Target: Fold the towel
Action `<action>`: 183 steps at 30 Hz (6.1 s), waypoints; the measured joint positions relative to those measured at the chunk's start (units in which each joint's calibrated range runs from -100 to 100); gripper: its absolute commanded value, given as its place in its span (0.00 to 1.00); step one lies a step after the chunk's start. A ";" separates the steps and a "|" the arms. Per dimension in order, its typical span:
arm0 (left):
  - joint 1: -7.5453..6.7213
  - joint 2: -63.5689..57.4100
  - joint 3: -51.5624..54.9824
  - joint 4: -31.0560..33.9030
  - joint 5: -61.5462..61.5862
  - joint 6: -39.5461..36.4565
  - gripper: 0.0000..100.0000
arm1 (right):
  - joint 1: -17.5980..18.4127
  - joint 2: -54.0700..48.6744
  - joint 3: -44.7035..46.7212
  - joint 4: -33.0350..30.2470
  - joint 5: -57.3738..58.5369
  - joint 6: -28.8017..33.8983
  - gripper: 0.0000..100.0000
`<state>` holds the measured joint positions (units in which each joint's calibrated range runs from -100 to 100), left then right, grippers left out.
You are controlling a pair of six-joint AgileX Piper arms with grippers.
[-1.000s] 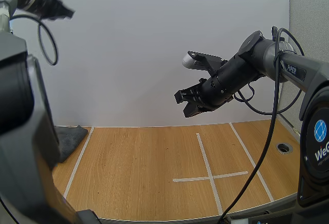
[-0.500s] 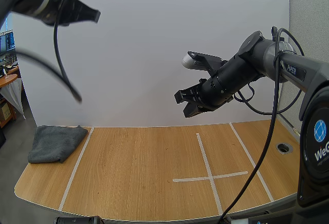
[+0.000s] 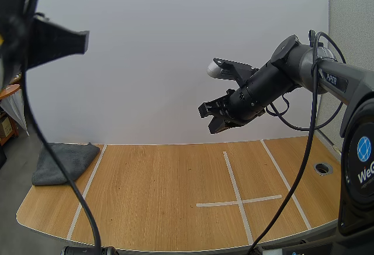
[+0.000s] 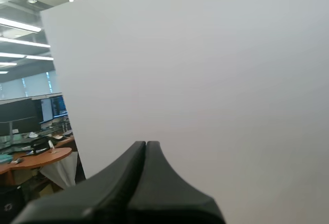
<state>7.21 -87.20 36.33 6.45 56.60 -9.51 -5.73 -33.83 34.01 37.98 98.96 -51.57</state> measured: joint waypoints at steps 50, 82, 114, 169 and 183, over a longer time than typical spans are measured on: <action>-7.91 -12.53 51.10 16.00 -25.12 -19.27 0.00 | 0.00 0.00 0.00 0.00 0.00 0.00 0.00; -7.91 -12.53 61.74 13.77 -25.14 -19.90 0.00 | 0.00 0.00 0.00 4.13 0.00 0.08 0.00; -7.91 -12.53 61.74 13.63 -24.76 -20.00 0.00 | 4.59 -47.04 47.18 15.21 -94.56 -1.09 0.00; -7.91 -12.53 61.74 13.63 -24.76 -20.00 0.00 | 3.51 -65.73 65.99 -36.61 -68.23 35.43 0.00; -7.91 -12.53 61.74 13.63 -24.76 -20.00 0.00 | 3.51 -65.73 65.99 -36.64 -68.23 35.74 0.00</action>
<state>-0.70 -99.73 98.07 20.08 31.84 -29.51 -2.22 -99.56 100.00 1.34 30.73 -15.83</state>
